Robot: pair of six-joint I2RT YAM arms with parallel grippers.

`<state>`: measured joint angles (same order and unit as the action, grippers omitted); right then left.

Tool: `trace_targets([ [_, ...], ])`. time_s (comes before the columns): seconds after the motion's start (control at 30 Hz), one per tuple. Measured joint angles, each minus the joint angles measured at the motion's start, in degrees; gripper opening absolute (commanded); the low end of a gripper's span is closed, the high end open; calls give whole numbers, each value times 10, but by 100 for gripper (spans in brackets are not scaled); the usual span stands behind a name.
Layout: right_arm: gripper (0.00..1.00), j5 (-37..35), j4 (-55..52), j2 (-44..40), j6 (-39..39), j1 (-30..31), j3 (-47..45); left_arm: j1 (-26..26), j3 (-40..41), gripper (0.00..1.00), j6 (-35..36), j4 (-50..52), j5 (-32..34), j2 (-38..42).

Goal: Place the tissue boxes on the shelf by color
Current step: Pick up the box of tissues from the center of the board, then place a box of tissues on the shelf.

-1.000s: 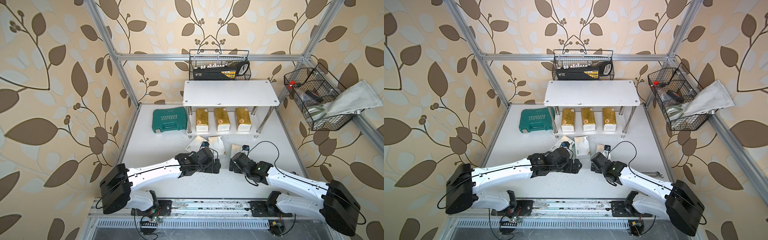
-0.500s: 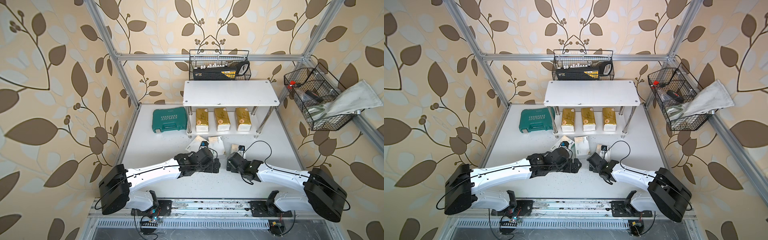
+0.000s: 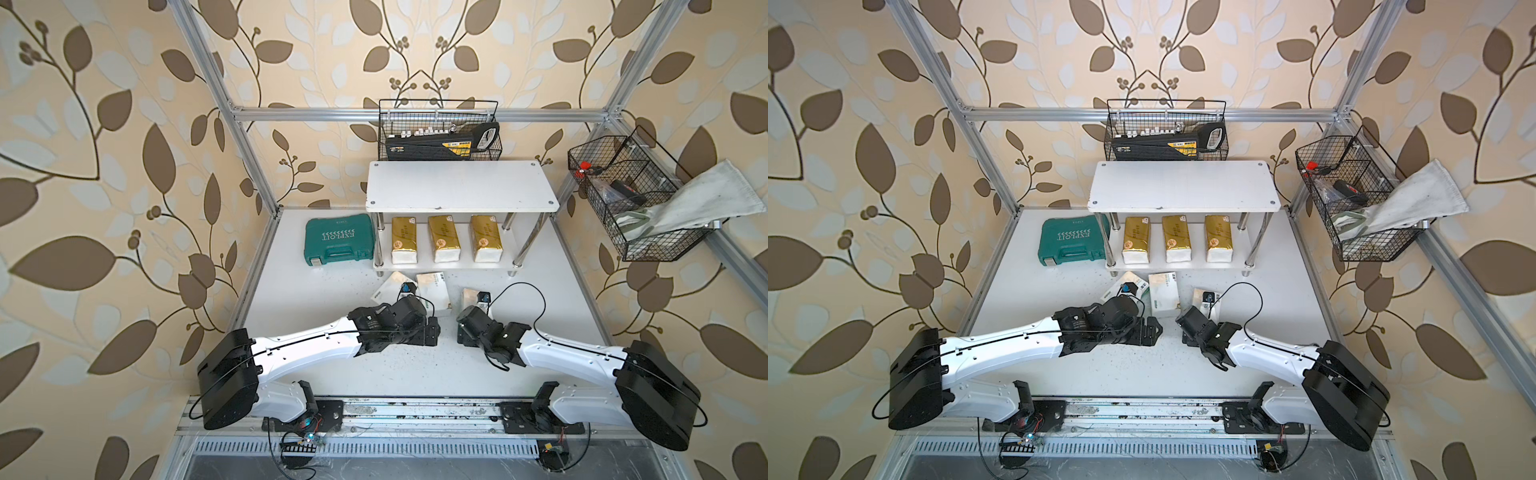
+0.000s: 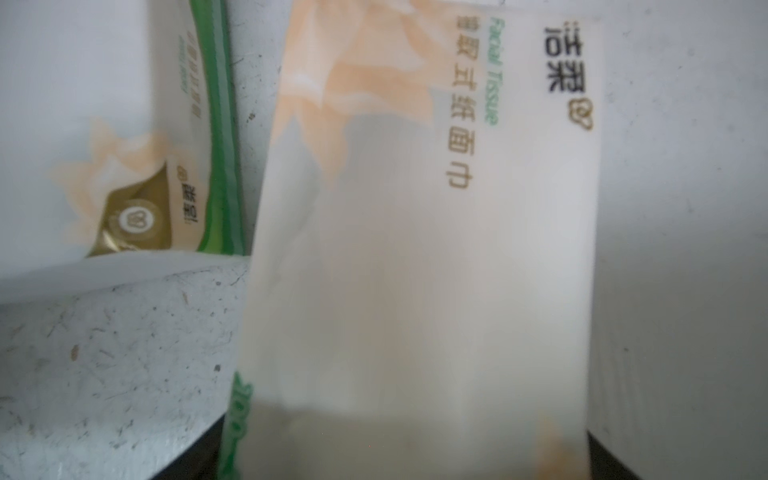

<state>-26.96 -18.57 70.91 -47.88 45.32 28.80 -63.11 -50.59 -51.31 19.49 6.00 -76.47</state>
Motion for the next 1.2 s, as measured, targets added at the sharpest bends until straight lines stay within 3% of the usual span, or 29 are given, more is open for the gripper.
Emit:
trace_targets([
  [0.3, 77, 30, -91, -136, 3, 4, -1, 0, -39, 99, 0, 49, 16, 26],
  [0.5, 76, 45, -175, -184, 10, 39, 65, 0, -105, 99, 0, 101, 37, 70],
  [0.87, 76, 31, -284, -152, 28, 173, 288, 0, -241, 99, 17, 210, 109, 149],
  [1.2, 78, -6, -358, -106, 83, 191, 501, 0, -423, 99, 74, 250, 113, 74],
])
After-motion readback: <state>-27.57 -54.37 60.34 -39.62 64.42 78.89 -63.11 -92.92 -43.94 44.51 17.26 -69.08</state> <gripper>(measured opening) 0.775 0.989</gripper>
